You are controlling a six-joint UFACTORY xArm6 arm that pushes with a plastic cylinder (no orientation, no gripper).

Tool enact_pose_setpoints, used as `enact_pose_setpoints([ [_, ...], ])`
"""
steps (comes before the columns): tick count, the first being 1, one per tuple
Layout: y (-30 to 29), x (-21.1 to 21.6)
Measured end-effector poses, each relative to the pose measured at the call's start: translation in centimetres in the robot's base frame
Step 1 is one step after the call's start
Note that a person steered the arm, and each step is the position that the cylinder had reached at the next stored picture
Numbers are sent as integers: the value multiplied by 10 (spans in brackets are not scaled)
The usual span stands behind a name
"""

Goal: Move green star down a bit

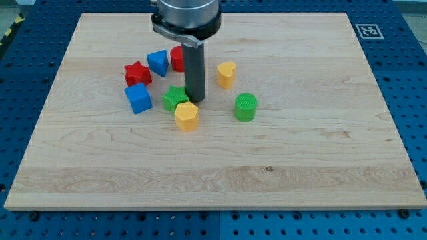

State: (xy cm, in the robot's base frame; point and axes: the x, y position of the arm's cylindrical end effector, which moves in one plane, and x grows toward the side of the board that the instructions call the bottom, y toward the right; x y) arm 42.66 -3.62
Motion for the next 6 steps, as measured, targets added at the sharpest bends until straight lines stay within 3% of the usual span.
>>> enact_pose_setpoints([
  [4,-48,-9],
  [6,-41,22],
])
